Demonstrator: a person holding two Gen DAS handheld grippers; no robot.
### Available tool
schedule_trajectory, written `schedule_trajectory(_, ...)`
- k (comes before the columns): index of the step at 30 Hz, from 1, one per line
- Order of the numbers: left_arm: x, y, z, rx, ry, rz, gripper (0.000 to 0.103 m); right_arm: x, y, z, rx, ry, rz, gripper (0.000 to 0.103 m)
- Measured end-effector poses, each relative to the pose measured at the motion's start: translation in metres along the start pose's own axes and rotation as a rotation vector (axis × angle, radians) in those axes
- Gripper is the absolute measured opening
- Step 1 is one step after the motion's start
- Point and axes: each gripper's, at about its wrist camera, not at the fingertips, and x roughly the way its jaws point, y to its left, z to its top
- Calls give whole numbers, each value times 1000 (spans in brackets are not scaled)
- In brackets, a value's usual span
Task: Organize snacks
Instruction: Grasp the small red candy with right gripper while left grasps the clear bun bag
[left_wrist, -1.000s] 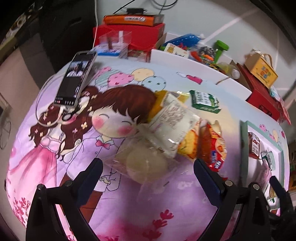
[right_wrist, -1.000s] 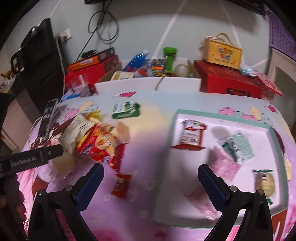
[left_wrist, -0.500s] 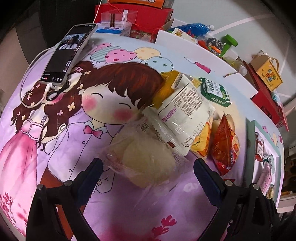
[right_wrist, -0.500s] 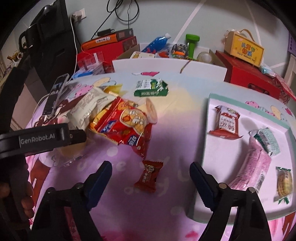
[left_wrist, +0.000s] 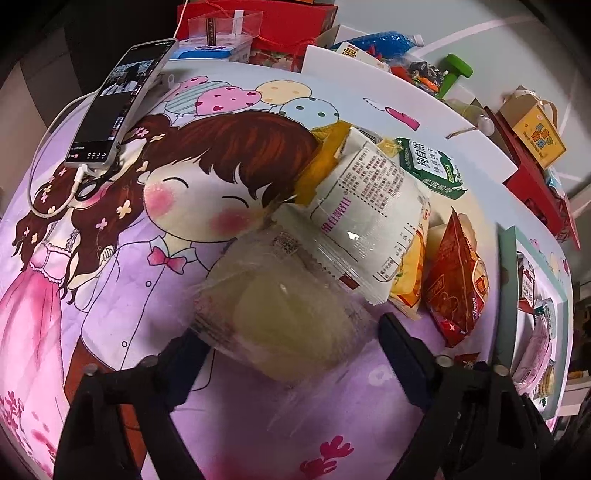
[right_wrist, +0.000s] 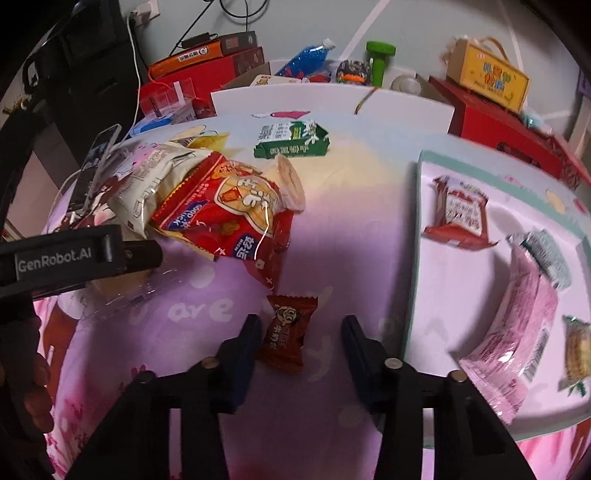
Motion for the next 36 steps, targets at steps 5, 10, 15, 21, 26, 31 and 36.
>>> schedule_trajectory(5, -3, -2, -2, 6, -5, -5, 76, 0, -5, 0, 20, -2, 1, 30)
schedule_trajectory(10, -11, 1, -2, -4, -20, -17, 68, -3, -6, 1, 24, -7, 12, 28)
schedule_trajectory(15, -16, 3, -1, -15, -34, -21, 57, -8, -6, 2, 26, -22, 19, 27)
schedule_trajectory(21, -18, 7, -1, -20, -42, -27, 55, -15, -6, 5, 22, -39, 18, 27)
schedule_trajectory(26, -22, 12, -7, -22, -48, -33, 54, -21, -8, 6, 23, -49, 13, 27)
schedule_trajectory(31, -25, 16, -13, -29, -50, -30, 54, -28, -9, 7, 23, -59, 8, 27)
schedule_trajectory(36, -33, 19, -17, -34, -62, -31, 53, -35, -9, 8, 22, -70, 3, 27)
